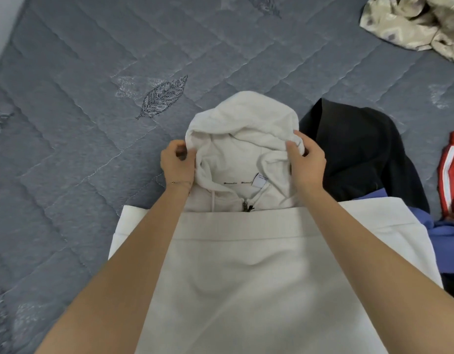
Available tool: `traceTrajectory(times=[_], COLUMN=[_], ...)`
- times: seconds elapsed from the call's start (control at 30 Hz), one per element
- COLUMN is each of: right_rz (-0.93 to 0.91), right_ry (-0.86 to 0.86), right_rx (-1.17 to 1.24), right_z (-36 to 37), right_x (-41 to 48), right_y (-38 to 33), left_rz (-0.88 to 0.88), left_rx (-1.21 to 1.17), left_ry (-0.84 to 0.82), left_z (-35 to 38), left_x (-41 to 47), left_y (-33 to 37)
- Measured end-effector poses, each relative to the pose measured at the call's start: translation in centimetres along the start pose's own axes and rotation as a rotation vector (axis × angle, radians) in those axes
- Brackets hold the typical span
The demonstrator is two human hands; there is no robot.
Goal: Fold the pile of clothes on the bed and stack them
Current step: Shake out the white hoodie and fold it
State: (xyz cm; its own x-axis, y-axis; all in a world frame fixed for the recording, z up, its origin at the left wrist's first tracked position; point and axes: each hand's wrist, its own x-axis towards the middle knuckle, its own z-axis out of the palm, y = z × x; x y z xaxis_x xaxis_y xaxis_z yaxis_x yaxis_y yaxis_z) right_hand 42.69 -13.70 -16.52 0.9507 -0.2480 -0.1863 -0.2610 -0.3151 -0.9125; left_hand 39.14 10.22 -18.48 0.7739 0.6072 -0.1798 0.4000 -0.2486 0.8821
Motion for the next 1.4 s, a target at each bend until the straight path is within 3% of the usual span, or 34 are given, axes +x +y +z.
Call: traceTrajectory(times=[0.07, 0.13, 0.23, 0.37, 0.43, 0.5, 0.57, 0.67, 0.73, 0.83, 0.93, 1.03, 1.17, 1.27, 1.4], right_rz=[-0.118, -0.177, -0.222, -0.284, -0.213, -0.096, -0.005, 0.056, 0.198, 0.429, 0.488, 0.341, 0.094, -0.114, -0.387], right_ry=[0.035, 0.041, 0.058, -0.173, -0.327, -0.382, -0.303, -0.117, -0.076, -0.204, -0.435, -0.411, -0.365, -0.382, -0.37], right_rx=[-0.002, 0.06, 0.109, -0.061, -0.154, -0.164, -0.18, -0.16, -0.072, 0.097, 0.215, 0.162, 0.128, 0.093, -0.046], right_z=[-0.2, -0.6, -2.1, -4.4, -5.0, -4.5, -3.3, -1.5, -1.0, -1.2, -1.7, -2.6, -5.0, -6.9, -8.2], right_x=[-0.9, -1.2, -1.7, -2.6, -2.6, -2.2, -1.8, -0.9, -0.6, 0.0, -0.1, -0.6, -1.6, -2.9, -6.9], right_y=[-0.1, -0.2, -0.4, 0.5, 0.4, -0.5, -1.2, -1.2, -1.5, -3.0, -3.8, -4.5, -6.6, -8.0, -8.3], left_rz=[0.159, 0.261, 0.299, 0.393, 0.351, 0.192, 0.059, 0.015, -0.017, -0.154, -0.14, -0.015, 0.222, 0.293, 0.323], left_rx=[0.08, -0.058, -0.193, 0.096, 0.187, 0.144, 0.066, 0.1, 0.141, 0.092, 0.097, 0.04, 0.018, -0.056, -0.074], left_ry=[0.123, 0.161, 0.088, -0.124, -0.202, -0.223, -0.178, -0.093, -0.104, -0.227, -0.336, -0.407, -0.299, -0.153, -0.159], left_z=[-0.7, -1.7, -3.2, -5.3, -5.5, -5.2, -4.6, -3.1, -2.3, -1.9, -2.3, -3.5, -5.6, -7.4, -10.0], left_x=[-0.4, -0.9, -1.7, -1.7, -1.7, -2.1, -2.0, -1.1, -0.8, -1.0, -0.8, -1.7, -2.3, -3.1, -6.0], left_y=[0.5, 1.0, 0.9, -1.9, -2.6, -1.9, -0.5, 0.3, 0.7, 2.2, 3.1, 3.8, 4.2, 4.5, 4.3])
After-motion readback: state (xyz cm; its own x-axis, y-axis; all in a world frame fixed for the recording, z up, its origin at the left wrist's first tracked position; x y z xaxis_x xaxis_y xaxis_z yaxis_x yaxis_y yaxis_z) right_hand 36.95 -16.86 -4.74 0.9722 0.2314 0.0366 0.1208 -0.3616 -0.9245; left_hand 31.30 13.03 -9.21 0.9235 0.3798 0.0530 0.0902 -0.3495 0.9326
